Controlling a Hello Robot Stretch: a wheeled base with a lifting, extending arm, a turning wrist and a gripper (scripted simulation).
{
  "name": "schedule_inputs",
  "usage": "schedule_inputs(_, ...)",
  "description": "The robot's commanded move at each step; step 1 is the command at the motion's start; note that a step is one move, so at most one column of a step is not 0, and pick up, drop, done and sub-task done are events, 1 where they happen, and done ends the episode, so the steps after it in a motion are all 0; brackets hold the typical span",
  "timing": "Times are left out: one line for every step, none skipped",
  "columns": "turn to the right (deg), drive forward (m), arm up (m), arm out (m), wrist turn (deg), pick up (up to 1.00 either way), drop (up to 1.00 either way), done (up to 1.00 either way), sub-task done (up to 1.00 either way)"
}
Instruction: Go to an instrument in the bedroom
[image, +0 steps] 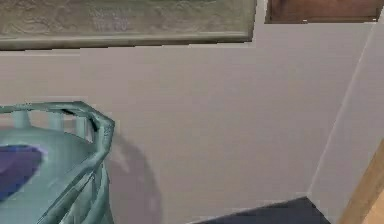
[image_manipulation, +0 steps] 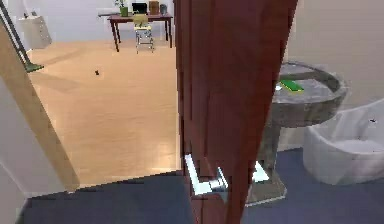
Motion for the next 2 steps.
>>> schedule_inputs(30.0, 0.0, 0.0, 0.0, 0.0, 0.0, 0.0, 0.0, 0.0)
schedule_inputs(0.0, 0.4, 0.0, 0.0, 0.0, 0.0, 0.0, 0.0, 0.0)
